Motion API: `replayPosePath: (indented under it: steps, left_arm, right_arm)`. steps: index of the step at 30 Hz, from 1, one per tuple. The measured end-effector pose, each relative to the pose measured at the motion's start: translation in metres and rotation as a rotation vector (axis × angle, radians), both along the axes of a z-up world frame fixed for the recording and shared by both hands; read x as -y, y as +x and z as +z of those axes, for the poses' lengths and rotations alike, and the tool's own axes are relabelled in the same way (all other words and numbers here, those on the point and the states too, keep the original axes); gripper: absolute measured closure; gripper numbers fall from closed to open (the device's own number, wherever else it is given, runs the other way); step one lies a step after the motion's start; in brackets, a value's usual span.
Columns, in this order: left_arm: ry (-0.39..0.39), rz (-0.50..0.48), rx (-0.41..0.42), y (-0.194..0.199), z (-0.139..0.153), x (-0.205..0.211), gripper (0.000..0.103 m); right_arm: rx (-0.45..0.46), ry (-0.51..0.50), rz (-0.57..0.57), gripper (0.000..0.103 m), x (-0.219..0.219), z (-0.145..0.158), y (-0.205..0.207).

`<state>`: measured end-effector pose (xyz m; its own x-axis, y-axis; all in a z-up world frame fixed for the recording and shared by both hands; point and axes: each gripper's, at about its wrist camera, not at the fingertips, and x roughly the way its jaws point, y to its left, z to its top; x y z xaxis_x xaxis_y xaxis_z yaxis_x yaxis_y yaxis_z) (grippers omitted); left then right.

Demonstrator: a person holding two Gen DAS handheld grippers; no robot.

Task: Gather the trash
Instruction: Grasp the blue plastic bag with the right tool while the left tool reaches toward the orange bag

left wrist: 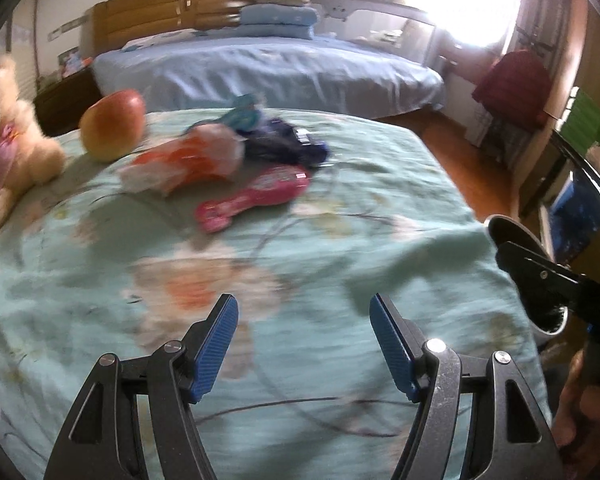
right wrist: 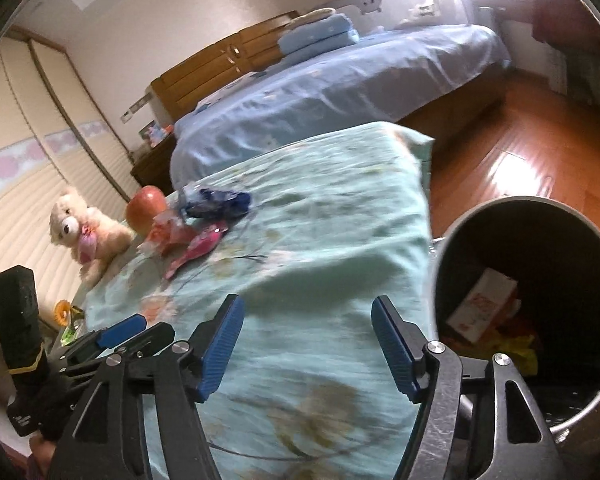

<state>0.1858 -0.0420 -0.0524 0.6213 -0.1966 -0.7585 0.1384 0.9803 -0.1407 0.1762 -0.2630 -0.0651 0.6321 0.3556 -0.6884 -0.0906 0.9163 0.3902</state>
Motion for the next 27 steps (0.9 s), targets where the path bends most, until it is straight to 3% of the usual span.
replayPosePath:
  steps: [13,27]
  left_arm:
    - [0.045,0.076,-0.011,0.022,-0.004,-0.053,0.035]
    - [0.115,0.087,-0.004,0.069,-0.010,-0.081,0.035]
  right_arm:
    - [-0.011,-0.011,0.109,0.035,-0.050,-0.010,0.026]
    - [-0.010,-0.010,0.161,0.035,-0.076,-0.015,0.057]
